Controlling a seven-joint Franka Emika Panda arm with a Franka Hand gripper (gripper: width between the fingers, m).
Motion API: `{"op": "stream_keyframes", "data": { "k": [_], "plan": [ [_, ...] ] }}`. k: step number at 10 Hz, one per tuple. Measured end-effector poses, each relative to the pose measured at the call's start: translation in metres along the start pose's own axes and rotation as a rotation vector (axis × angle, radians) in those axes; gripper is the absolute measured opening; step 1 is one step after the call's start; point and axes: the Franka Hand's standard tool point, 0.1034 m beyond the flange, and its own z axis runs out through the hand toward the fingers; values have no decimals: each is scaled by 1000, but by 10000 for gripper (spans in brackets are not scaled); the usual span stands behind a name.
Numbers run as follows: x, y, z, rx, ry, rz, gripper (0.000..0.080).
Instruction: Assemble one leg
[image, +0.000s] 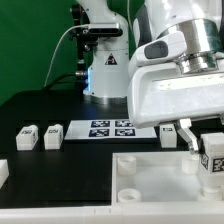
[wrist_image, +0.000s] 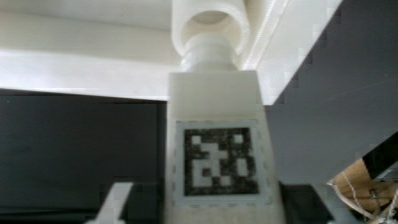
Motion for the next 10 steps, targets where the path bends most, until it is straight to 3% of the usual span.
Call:
{"op": "stream_keyframes", "data": {
  "k": [10],
  "plan": [
    [-3,-2,-2,-1,16,-24,291]
  ]
}}
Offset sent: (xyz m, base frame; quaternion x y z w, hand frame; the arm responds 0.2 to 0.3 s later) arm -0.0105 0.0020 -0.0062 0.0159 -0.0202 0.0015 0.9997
